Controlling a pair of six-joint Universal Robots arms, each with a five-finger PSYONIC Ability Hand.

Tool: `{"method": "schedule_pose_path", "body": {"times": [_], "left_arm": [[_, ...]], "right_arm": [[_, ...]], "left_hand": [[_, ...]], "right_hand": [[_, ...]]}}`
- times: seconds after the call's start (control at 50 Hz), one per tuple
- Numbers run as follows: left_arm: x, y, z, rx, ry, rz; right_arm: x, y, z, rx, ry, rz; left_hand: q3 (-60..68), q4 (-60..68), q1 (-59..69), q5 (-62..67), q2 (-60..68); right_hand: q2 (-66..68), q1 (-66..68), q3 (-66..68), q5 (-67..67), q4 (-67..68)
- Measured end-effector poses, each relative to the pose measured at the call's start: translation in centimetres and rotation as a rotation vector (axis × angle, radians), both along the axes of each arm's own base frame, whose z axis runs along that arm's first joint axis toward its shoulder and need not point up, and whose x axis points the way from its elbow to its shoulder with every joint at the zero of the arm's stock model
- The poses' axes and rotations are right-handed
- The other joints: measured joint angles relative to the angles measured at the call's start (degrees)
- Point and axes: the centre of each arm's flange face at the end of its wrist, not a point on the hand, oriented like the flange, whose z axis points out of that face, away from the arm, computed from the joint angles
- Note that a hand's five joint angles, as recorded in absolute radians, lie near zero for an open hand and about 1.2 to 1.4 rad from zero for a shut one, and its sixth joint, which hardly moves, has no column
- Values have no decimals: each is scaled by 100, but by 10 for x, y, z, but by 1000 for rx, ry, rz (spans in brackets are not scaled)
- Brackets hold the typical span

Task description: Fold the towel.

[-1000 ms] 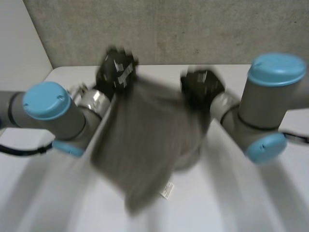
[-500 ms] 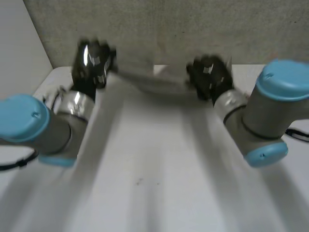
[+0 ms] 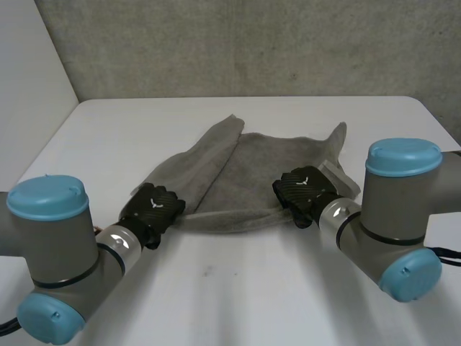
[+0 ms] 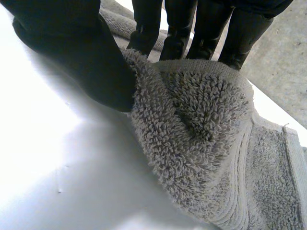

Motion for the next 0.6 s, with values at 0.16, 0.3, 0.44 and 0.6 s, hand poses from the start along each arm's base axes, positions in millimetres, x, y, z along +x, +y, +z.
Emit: {"method": "schedule_pose_path", "body": {"times": [0.16, 0.3, 0.44, 0.6], "left_arm": [[12, -17, 11, -42, 16, 69], [34, -42, 12, -61, 28, 175], [45, -54, 9, -19, 92, 204], [41, -54, -1, 73, 202, 138]], "right_arm": [[-7, 14, 1, 11, 4, 3], [-15, 12, -3, 10, 4, -19], [-20, 7, -4, 2, 0, -38], [-19, 7, -5, 6, 0, -33]], "left_hand": [[-393, -394, -377, -398, -383], [-736, -739, -725, -746, -732], [-1007, -1002, -978, -1013, -993], [-1215, -1195, -1182, -1202, -1201]], "right_hand": [[0, 0, 0, 0, 0], [0, 0, 18, 0, 0], [0, 0, 18, 0, 0], [0, 0, 18, 0, 0]]}}
